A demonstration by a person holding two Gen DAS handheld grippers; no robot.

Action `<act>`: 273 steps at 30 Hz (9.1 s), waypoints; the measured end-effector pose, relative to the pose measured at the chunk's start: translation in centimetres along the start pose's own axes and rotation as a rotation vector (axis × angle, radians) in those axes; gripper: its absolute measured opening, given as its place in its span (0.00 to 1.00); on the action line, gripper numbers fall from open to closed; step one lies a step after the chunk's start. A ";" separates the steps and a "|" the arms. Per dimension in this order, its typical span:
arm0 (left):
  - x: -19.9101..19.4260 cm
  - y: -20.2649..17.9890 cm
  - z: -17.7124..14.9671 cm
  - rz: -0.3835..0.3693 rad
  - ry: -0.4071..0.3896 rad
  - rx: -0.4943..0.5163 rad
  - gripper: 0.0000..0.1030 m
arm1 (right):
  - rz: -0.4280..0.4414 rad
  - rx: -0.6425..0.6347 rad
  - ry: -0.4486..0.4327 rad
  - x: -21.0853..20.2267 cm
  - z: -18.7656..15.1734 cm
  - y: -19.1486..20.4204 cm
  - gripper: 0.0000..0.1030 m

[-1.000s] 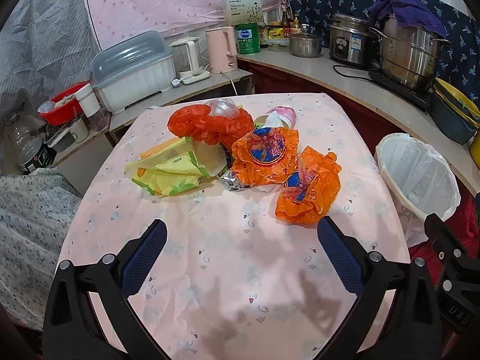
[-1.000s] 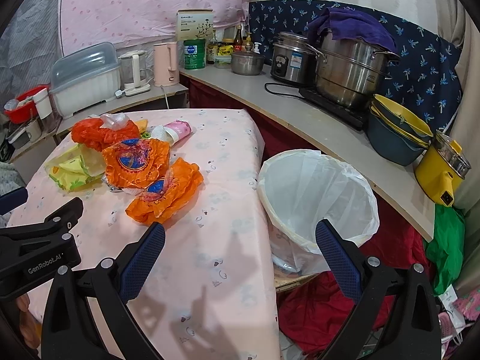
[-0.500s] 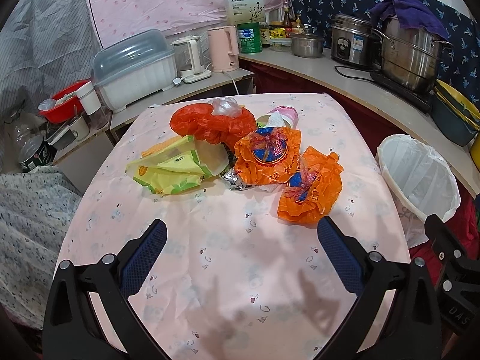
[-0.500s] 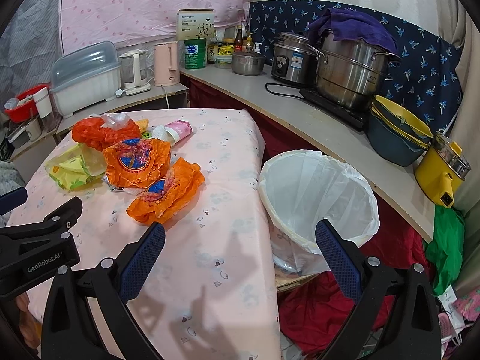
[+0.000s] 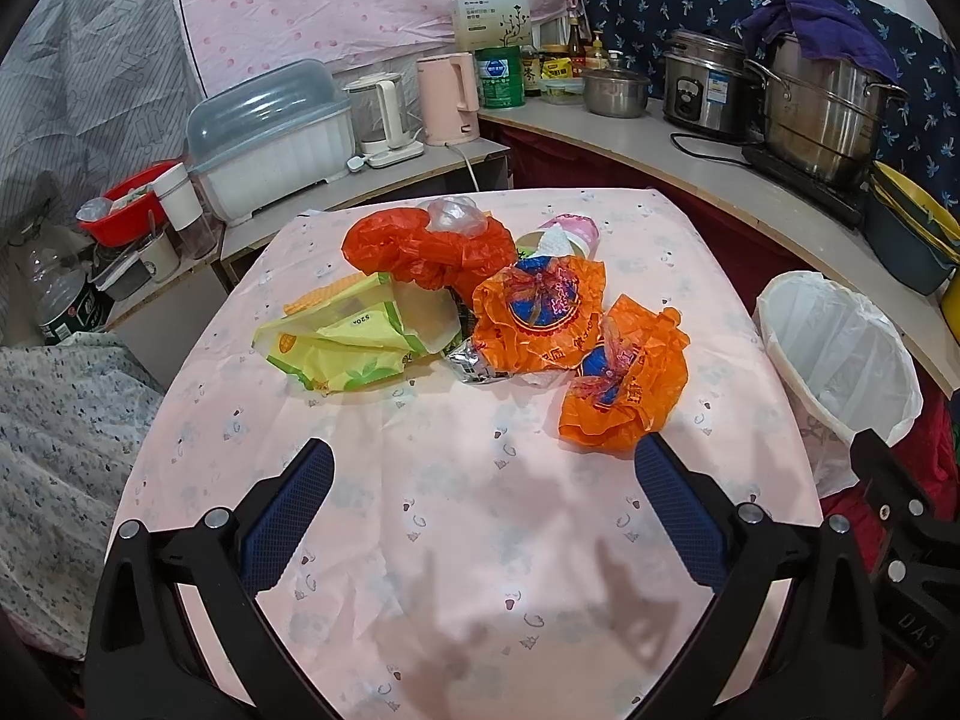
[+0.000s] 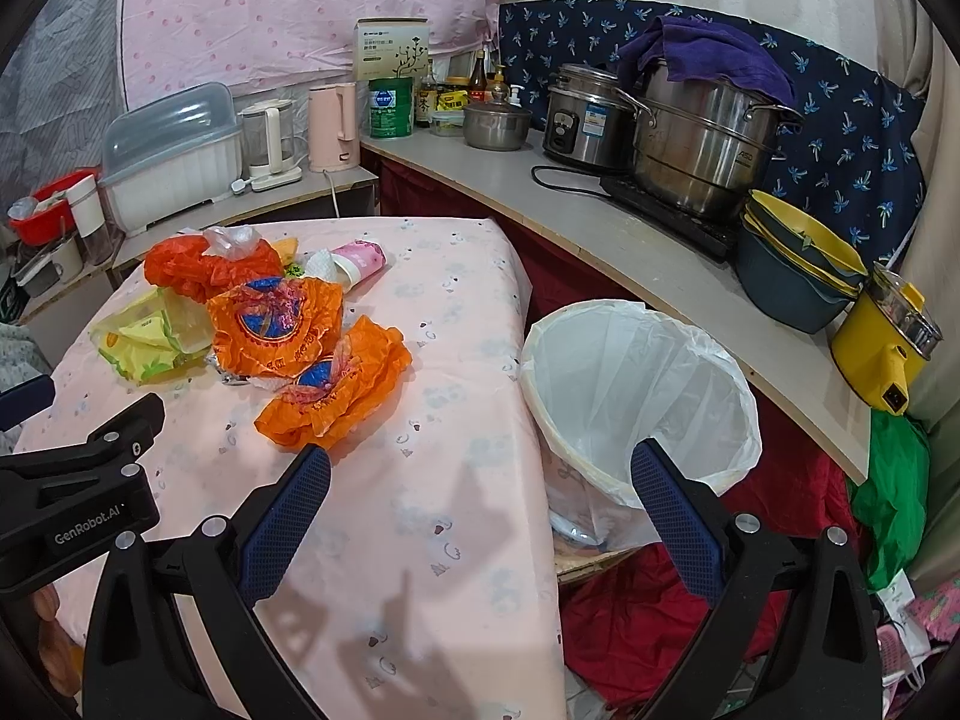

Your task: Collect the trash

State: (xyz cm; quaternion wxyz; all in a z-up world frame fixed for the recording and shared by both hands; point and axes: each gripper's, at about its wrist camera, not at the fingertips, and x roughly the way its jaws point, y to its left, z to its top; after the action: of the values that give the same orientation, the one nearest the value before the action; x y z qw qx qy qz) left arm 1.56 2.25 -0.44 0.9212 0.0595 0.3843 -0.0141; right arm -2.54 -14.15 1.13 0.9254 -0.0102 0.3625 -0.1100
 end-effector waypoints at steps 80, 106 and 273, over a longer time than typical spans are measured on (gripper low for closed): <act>10.2 -1.4 7.6 -0.212 0.017 0.017 0.13 | 0.173 0.242 0.124 11.5 2.3 0.2 0.20; 5.0 -15.8 7.5 -0.443 -0.031 0.252 0.13 | -0.027 0.420 0.032 7.9 0.7 -12.9 0.20; 15.0 6.3 11.3 -0.165 0.010 -0.008 0.85 | 0.183 0.189 -0.064 9.5 10.4 6.6 0.01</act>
State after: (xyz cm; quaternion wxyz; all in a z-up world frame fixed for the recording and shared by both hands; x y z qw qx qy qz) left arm 20.54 7.45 -2.59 0.9153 0.0238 0.3924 -0.0881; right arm 12.58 -10.35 1.78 0.9395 0.1065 0.3202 -0.0581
